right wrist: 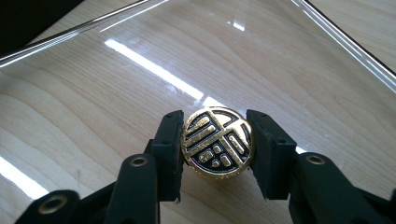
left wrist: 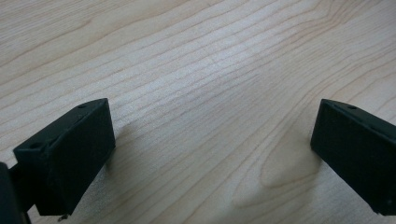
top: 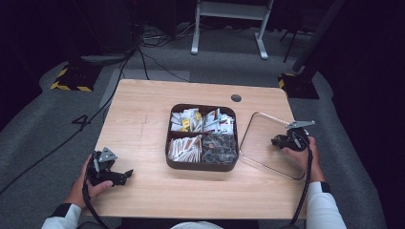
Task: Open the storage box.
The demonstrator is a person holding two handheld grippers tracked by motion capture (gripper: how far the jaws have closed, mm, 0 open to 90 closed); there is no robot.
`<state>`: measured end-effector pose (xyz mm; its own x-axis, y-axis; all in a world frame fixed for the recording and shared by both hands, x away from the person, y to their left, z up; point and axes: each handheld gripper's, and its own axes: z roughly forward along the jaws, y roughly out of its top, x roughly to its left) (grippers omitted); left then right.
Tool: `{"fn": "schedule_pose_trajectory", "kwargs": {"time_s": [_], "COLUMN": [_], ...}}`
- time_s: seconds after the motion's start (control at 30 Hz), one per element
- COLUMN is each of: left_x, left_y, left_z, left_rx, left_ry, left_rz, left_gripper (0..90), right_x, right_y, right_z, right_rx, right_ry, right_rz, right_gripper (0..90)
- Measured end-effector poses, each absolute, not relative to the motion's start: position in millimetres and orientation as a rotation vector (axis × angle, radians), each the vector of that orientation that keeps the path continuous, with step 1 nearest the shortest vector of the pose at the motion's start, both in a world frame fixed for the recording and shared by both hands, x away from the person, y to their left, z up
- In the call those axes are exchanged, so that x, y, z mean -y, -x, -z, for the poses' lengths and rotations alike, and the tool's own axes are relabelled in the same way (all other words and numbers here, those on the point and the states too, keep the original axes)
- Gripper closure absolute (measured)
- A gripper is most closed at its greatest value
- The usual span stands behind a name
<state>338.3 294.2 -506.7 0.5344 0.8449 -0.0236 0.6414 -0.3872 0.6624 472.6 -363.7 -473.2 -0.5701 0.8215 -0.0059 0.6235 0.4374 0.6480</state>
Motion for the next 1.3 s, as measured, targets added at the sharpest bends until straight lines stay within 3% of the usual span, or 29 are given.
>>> {"fn": "schedule_pose_trajectory", "kwargs": {"time_s": [0.2, 0.63, 0.8, 1.3], "left_x": [-294, -294, -294, -294], "left_y": [-338, -339, -339, -339], "left_z": [507, 507, 507, 507], "left_rx": [-1.198, -1.199, -1.198, -1.196], "left_ry": [-2.152, -2.149, -2.150, -2.150], "left_rz": [-0.424, -0.425, -0.425, -0.425], "left_gripper": [0.0, 0.0, 0.0, 0.0], "right_x": [361, 363, 358, 334], "right_y": [-473, -471, -469, -459], "right_z": [478, 467, 460, 435], "right_rx": [-2.402, -2.345, -2.315, -2.294], "right_ry": [-1.220, -1.234, -1.217, -1.108], "right_rz": [-0.844, -0.950, -0.969, -1.074], "right_gripper": [58.0, 34.8, 31.1, 32.0]}}
